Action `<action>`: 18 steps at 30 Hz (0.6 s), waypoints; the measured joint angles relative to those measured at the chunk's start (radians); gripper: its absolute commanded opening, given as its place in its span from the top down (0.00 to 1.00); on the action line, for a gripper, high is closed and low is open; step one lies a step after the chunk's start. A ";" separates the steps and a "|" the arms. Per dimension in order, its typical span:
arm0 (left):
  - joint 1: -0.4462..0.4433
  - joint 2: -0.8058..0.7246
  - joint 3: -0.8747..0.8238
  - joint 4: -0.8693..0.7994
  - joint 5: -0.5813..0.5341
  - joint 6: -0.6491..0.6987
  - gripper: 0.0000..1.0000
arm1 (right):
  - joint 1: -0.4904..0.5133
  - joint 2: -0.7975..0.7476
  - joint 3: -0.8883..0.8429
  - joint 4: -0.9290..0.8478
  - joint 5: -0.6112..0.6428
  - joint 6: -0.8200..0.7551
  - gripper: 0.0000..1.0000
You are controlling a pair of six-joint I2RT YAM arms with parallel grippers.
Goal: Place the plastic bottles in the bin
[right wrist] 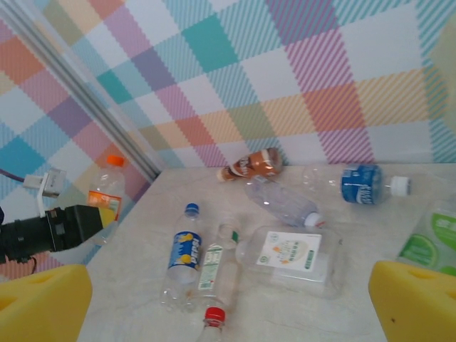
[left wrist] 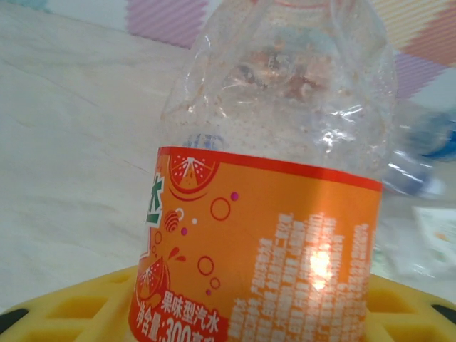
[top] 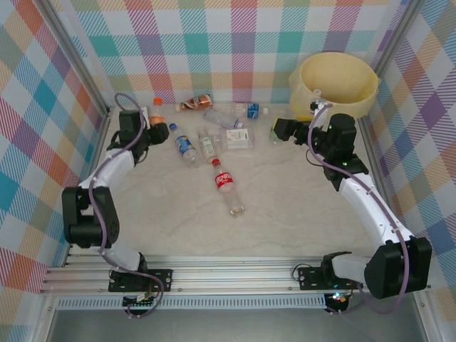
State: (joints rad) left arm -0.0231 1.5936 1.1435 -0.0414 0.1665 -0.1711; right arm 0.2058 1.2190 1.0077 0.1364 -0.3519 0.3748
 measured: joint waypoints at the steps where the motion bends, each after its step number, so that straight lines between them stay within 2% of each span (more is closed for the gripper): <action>1: -0.019 -0.026 -0.032 0.022 0.010 -0.033 0.60 | 0.006 0.000 -0.005 0.005 -0.006 0.004 0.00; 9: -0.263 -0.156 -0.165 0.155 0.069 -0.219 0.60 | 0.045 0.051 -0.011 0.044 -0.038 0.046 0.00; 11: -0.322 -0.169 -0.194 0.209 0.117 -0.265 0.60 | 0.050 0.071 -0.011 0.043 -0.045 0.064 0.00; 18: -0.407 -0.147 -0.201 0.340 0.325 -0.363 0.61 | 0.091 0.126 0.026 0.026 -0.163 0.077 0.00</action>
State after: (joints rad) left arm -0.4305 1.4464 0.9424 0.2989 0.4911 -0.5343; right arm 0.2970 1.3453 1.0340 0.1619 -0.5152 0.4519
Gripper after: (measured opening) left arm 0.533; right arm 0.996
